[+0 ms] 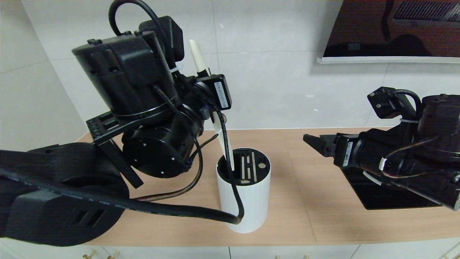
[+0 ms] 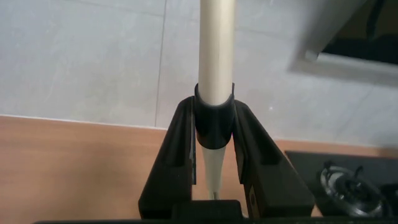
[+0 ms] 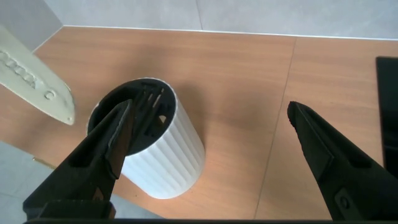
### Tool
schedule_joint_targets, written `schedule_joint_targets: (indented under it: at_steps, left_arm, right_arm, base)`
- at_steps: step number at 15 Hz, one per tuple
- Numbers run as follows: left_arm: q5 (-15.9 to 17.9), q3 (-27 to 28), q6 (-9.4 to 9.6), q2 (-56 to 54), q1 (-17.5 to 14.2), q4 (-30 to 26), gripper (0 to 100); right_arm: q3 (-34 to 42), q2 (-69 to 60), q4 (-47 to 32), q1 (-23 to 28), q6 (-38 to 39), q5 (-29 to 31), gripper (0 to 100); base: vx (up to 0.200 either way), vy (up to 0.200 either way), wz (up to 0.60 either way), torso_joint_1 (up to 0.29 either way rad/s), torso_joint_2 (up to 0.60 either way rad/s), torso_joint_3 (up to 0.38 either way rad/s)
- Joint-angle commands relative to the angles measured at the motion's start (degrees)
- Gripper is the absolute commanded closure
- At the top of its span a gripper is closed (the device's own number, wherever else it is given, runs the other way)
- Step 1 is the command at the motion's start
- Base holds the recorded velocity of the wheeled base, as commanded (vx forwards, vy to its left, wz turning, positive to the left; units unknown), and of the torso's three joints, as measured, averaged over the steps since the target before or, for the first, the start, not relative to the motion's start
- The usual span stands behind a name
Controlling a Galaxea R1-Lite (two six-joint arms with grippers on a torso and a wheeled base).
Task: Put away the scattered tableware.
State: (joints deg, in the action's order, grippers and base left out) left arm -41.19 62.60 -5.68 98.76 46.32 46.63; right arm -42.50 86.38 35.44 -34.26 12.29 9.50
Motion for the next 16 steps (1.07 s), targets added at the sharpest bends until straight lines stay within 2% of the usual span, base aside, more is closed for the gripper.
schedule_joint_targets:
  at_steps: [1,3,7,10,16]
  left_arm:
    - [0.0,0.0,0.32,2.8,-0.1,1.4,100]
    - [0.0,-0.1,0.58,4.4,-0.3,3.6,100]
    - [0.0,-0.4,0.67,5.5,-0.6,3.8,100]
    - [0.0,-0.3,0.76,5.8,-2.2,3.8,100]
    - [0.0,-0.4,0.67,7.9,-1.9,5.4,100]
  right_arm:
    - [0.1,0.4,0.1,0.0,0.0,0.1,0]
    - [0.3,0.5,0.2,0.0,-0.1,0.1,0]
    - [0.4,0.5,0.2,0.0,-0.1,0.1,0]
    - [0.5,0.5,0.2,0.0,-0.1,0.1,0]
    - [0.7,0.4,0.2,0.0,-0.2,0.1,0]
  base:
    - [0.000,0.000,0.00,0.000,0.00,0.000]
    - [0.000,0.000,0.00,0.000,0.00,0.000]
    - [0.000,0.000,0.00,0.000,0.00,0.000]
    - [0.000,0.000,0.00,0.000,0.00,0.000]
    - [0.000,0.000,0.00,0.000,0.00,0.000]
